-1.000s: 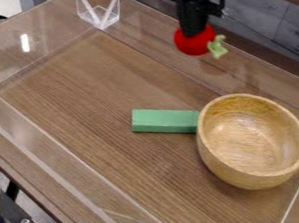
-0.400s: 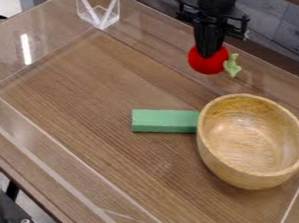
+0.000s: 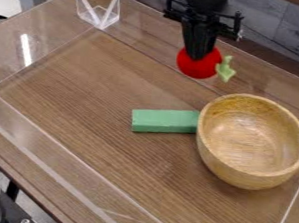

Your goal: Move the red fruit to the right

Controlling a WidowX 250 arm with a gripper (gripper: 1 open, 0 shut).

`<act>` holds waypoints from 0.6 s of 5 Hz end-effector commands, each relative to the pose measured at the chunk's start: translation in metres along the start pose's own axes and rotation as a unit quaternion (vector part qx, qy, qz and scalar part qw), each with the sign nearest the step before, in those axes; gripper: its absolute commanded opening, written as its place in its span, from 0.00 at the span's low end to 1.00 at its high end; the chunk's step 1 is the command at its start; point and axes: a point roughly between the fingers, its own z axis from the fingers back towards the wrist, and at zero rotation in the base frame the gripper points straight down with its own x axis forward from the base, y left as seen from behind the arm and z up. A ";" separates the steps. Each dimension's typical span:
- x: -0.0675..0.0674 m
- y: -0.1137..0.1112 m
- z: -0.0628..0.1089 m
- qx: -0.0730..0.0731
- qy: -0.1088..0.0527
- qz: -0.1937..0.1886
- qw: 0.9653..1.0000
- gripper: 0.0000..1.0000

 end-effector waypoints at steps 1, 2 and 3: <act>-0.009 -0.012 0.022 -0.002 -0.027 -0.022 0.999 0.00; -0.029 -0.023 0.025 -0.009 -0.017 -0.047 0.999 0.00; -0.048 -0.034 0.025 -0.016 -0.007 -0.074 0.997 0.00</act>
